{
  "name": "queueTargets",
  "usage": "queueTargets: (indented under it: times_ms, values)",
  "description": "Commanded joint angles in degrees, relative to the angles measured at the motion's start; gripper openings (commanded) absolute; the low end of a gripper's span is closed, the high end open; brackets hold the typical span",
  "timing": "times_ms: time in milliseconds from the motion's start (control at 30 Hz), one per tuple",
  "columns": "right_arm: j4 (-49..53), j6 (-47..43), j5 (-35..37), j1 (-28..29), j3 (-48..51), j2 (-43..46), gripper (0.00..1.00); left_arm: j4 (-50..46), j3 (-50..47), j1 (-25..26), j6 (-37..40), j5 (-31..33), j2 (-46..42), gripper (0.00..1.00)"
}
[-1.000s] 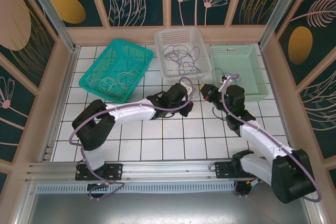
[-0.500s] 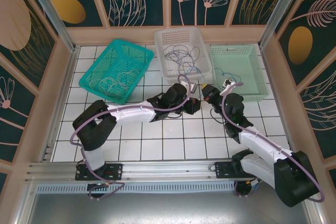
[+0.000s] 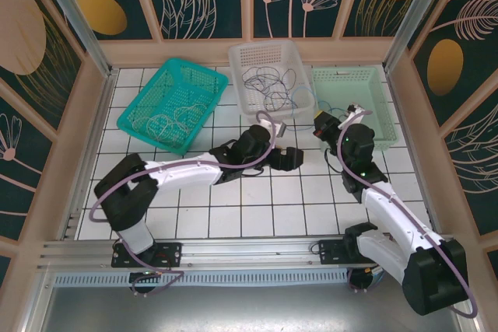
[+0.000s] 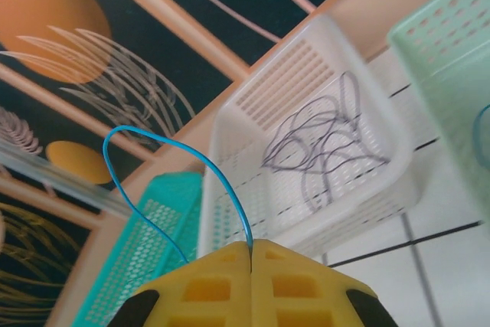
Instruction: Untangle the cables
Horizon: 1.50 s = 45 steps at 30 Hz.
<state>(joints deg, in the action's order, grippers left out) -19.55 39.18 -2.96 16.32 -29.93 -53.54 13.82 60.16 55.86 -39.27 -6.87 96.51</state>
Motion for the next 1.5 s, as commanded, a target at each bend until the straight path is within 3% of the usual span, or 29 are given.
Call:
queueTargets:
  times_ms: [0,367,567,833,1067,1133,1233,1300,1367,1467]
  values:
    - [7.6,-8.2,1.6,-2.5,-2.7,1.2,0.00,-1.3,-2.4,0.2,2.2,7.9,-6.2,0.99]
    - [10.5,-16.3,-0.5,-10.1,-5.1,0.6,0.00,-3.7,-5.7,0.1,5.0,19.4,-13.8,0.99]
    - [9.9,-17.0,-2.8,-19.0,-5.7,0.1,0.00,-3.1,-7.0,0.0,5.2,20.3,-14.7,0.99]
    - [9.6,-17.1,-12.8,-31.1,-8.1,-11.3,0.00,-1.7,-9.3,0.0,3.7,19.5,-14.2,0.99]
    - [10.8,-17.6,-14.5,-33.0,-11.4,-23.3,0.03,-1.9,-10.0,0.0,3.7,20.7,-14.9,0.99]
    - [10.4,-17.6,-15.6,-33.0,-12.4,-25.4,0.16,-2.0,-10.1,0.0,3.7,21.3,-15.1,0.99]
    - [10.1,-17.5,-15.0,-32.5,-13.1,-25.0,0.54,-2.8,-10.1,0.0,3.8,22.2,-15.3,0.99]
    - [10.1,-18.2,-10.9,-31.5,-12.7,-22.9,0.71,-3.3,-10.1,-0.1,3.8,23.4,-15.7,0.99]
    - [9.6,-19.7,-7.5,-30.4,-11.7,-20.8,0.83,-3.5,-10.6,-0.2,3.9,24.2,-16.2,0.99]
    - [9.0,-21.8,-4.4,-29.2,-10.1,-18.1,0.88,-4.3,-11.3,-0.6,4.1,26.1,-17.5,0.99]
